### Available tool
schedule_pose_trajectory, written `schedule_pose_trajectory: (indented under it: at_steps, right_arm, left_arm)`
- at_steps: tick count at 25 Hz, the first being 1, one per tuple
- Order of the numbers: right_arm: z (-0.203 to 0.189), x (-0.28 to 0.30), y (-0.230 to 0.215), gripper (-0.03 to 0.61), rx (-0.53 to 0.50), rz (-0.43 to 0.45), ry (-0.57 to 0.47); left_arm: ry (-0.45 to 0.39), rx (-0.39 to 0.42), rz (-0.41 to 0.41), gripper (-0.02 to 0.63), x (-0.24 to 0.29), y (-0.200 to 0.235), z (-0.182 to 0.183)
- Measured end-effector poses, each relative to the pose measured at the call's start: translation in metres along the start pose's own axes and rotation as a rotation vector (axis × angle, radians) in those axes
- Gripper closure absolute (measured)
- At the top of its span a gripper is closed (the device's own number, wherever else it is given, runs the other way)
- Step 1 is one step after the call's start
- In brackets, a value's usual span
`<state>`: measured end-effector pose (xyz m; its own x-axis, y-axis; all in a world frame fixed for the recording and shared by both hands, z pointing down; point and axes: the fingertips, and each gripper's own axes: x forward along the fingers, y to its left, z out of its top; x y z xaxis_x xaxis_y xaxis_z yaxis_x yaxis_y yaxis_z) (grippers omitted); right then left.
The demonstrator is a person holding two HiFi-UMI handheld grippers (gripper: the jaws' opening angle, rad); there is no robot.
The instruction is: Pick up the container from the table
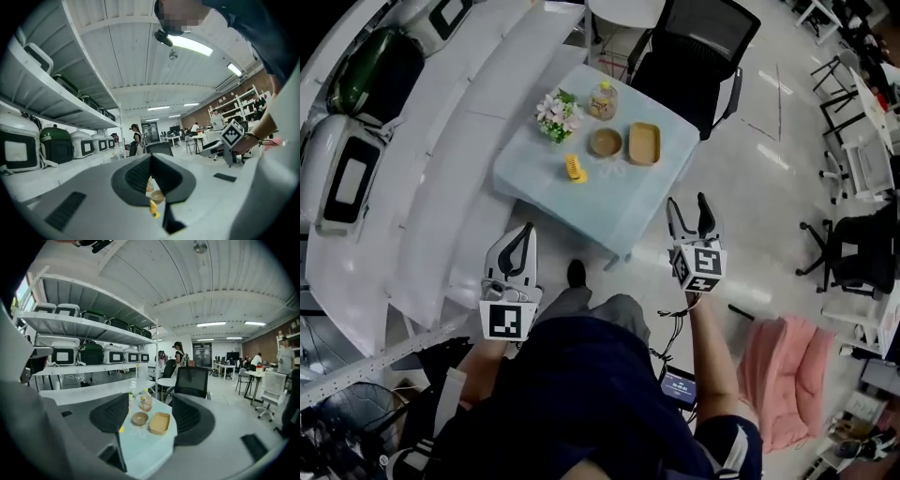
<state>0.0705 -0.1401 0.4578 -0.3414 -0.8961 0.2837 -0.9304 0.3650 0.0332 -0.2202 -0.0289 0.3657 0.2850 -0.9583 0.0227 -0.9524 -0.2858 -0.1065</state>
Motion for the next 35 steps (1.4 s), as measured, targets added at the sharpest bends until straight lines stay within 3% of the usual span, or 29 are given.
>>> schedule_pose_trajectory:
  at_steps: [6,13,23,27,35]
  right_arm:
    - [-0.016,0.058,-0.013,0.275,0.002,-0.034,0.054]
    - [-0.044,0.118,-0.036,0.272,0.009,-0.009,0.124]
    - [-0.114,0.206,-0.078,0.287,0.02,0.01,0.286]
    - [-0.145,0.239,-0.092,0.293,0.062,0.023,0.373]
    - [-0.191,0.28,-0.099,0.314,0.084,0.057,0.495]
  left_arm:
    - [0.037,0.011,-0.043,0.612,0.041,0.023,-0.018]
    - [0.056,0.062,0.0,0.612,0.069,0.04,-0.026]
    - [0.109,0.052,0.042,0.611,0.111,0.048,-0.045]
    - [0.135,0.083,0.035,0.611,0.121,0.053,-0.053]
    - [0.195,0.082,0.049,0.611,0.131,0.062,-0.072]
